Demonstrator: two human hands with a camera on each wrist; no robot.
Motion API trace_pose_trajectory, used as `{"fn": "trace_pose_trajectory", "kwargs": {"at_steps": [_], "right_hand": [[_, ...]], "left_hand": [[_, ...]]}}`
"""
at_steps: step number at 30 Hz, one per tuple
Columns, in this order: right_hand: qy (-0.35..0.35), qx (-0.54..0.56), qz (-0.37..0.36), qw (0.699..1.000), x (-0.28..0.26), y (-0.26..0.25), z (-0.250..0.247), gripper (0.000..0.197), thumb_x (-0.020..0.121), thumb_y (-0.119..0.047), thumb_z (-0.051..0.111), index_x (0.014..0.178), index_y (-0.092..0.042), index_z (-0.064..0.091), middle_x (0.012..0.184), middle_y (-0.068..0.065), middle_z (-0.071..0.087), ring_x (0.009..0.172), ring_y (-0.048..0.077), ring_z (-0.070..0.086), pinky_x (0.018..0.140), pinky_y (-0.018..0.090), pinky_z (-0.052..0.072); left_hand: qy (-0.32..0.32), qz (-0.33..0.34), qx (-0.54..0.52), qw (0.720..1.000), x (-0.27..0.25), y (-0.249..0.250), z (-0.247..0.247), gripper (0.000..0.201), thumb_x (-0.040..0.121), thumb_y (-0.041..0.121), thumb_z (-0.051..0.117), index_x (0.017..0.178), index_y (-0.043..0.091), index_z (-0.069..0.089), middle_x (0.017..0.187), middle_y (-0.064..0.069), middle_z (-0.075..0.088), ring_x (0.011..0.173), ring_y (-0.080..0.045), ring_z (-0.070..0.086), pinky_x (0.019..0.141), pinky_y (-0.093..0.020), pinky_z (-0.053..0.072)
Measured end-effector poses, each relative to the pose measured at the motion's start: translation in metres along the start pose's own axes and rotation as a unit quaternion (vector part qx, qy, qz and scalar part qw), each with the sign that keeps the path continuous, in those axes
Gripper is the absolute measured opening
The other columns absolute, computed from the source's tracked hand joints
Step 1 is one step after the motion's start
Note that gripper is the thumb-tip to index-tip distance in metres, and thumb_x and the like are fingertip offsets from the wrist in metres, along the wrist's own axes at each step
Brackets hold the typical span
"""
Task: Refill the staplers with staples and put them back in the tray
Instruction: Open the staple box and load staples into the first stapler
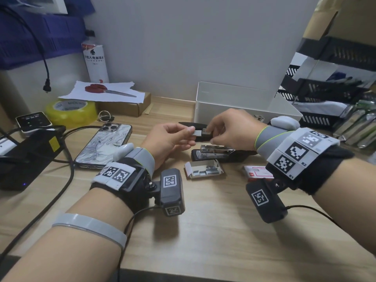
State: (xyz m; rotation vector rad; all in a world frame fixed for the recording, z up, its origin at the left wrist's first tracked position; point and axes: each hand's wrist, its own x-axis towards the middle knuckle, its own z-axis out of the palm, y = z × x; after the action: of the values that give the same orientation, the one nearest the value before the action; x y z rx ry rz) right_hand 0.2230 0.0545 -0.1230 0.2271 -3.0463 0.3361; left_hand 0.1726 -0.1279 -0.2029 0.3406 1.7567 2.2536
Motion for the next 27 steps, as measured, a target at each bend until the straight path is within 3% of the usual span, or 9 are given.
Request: {"fn": "trace_pose_trajectory", "kwargs": {"at_steps": [5,10,13,15,20,27], "right_hand": [[0.033,0.020,-0.058,0.998,-0.001,-0.009,-0.003,0.018,0.076,-0.020,0.073,0.094,-0.022,0.072,0.081,-0.010,0.067,0.080,0.010,0.066,0.074,0.023,0.052],[0.051,-0.012,-0.079,0.996,-0.002,-0.011,-0.001,0.008,0.079,-0.025,0.071,0.086,-0.023,0.071,0.073,-0.013,0.060,0.077,0.014,0.064,0.075,0.032,0.054],[0.008,-0.068,-0.054,0.996,0.000,-0.005,-0.007,0.010,0.081,-0.024,0.067,0.089,-0.027,0.072,0.067,-0.017,0.055,0.076,0.013,0.059,0.074,0.026,0.051],[-0.021,-0.106,-0.033,0.994,0.001,-0.001,-0.009,0.012,0.079,-0.020,0.067,0.086,-0.028,0.072,0.065,-0.017,0.055,0.076,0.014,0.059,0.075,0.027,0.053],[-0.071,-0.153,0.013,0.986,0.002,-0.001,-0.007,0.011,0.072,-0.024,0.076,0.080,-0.030,0.071,0.081,-0.010,0.071,0.083,0.020,0.066,0.072,0.030,0.055],[-0.069,-0.169,0.013,0.983,0.002,-0.001,-0.005,0.013,0.074,-0.020,0.073,0.084,-0.029,0.075,0.087,-0.007,0.074,0.088,0.021,0.067,0.071,0.026,0.053]], "left_hand": [[-0.015,0.010,0.028,0.999,-0.002,-0.002,0.008,0.017,0.083,0.020,0.078,0.091,0.005,0.073,0.082,-0.012,0.078,0.069,-0.016,0.073,0.063,-0.021,0.059],[-0.029,0.033,0.038,0.998,-0.003,-0.003,0.012,0.024,0.075,0.030,0.080,0.082,0.009,0.072,0.081,-0.009,0.078,0.067,-0.014,0.072,0.060,-0.018,0.055],[-0.024,0.030,0.044,0.998,0.000,-0.006,0.014,0.019,0.087,0.026,0.074,0.084,0.008,0.072,0.078,-0.008,0.075,0.068,-0.014,0.070,0.061,-0.018,0.056],[-0.028,0.036,0.081,0.996,0.003,-0.011,0.012,0.016,0.089,0.022,0.073,0.091,0.006,0.074,0.082,-0.008,0.076,0.075,-0.015,0.070,0.069,-0.020,0.058],[-0.083,0.047,0.231,0.968,0.002,-0.014,0.006,0.021,0.082,0.025,0.082,0.102,0.023,0.080,0.099,0.001,0.080,0.099,-0.013,0.074,0.099,-0.035,0.055],[-0.086,0.048,0.282,0.954,0.004,-0.014,0.006,0.016,0.077,0.033,0.085,0.092,0.034,0.081,0.087,0.009,0.080,0.092,-0.013,0.074,0.102,-0.048,0.052]]}}
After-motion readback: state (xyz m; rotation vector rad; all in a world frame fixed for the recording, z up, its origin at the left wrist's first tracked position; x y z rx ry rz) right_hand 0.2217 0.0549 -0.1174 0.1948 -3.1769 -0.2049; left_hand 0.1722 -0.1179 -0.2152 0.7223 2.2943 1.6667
